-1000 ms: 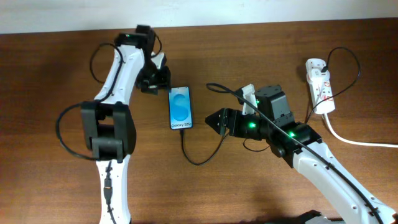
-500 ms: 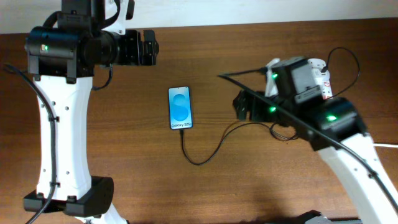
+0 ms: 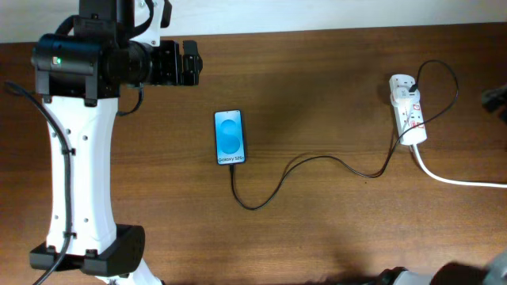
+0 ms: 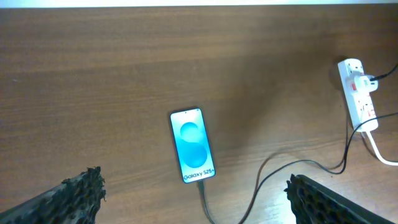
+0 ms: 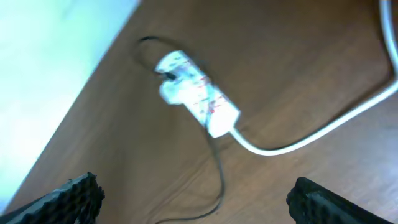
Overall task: Plug charger to phone and switch on socket
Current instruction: 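Move the right gripper to the power strip switch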
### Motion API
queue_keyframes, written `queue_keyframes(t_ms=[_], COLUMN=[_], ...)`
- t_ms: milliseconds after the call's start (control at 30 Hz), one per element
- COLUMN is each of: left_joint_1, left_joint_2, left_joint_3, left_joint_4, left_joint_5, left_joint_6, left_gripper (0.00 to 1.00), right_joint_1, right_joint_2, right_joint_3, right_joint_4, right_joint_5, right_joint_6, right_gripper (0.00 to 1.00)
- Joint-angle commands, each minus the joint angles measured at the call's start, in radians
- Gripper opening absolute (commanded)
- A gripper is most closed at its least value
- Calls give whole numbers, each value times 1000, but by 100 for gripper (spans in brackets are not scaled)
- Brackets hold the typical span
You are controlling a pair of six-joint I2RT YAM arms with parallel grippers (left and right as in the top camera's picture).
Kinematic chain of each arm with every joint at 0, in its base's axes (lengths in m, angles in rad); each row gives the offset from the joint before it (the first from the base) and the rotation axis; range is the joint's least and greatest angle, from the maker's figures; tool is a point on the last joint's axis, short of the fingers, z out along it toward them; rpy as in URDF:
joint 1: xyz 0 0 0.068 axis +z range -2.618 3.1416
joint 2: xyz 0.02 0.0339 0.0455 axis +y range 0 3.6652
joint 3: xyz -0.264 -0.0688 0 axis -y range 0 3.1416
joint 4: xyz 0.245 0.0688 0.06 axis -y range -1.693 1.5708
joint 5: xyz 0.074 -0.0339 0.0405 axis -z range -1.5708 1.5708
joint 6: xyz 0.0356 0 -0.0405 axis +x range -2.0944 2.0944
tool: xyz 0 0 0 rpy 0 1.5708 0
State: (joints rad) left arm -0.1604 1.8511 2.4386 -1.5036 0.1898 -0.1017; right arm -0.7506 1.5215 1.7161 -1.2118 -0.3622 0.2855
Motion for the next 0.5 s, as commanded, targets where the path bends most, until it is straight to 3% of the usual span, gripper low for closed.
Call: queue_keyframes(t_ms=[0, 300, 400, 467], left_joint_1=[6, 6, 6, 6], left_joint_2=[-12, -12, -12, -12], left_joint_3=[5, 5, 4, 5], left_joint_4=[1, 1, 1, 1], left_joint_5=[-4, -4, -4, -4], left_joint_6=[5, 5, 5, 5], left_gripper=[99, 99, 99, 99], right_joint_1=[-76, -88, -24, 51], right_joint_2=[119, 424, 499, 547], right_joint_3=[11, 10, 10, 10], right_joint_4=[48, 304, 396, 455], right_joint_5=[-53, -46, -21, 10], right_joint_6=[-24, 45, 42, -54], right_gripper=[100, 98, 98, 98])
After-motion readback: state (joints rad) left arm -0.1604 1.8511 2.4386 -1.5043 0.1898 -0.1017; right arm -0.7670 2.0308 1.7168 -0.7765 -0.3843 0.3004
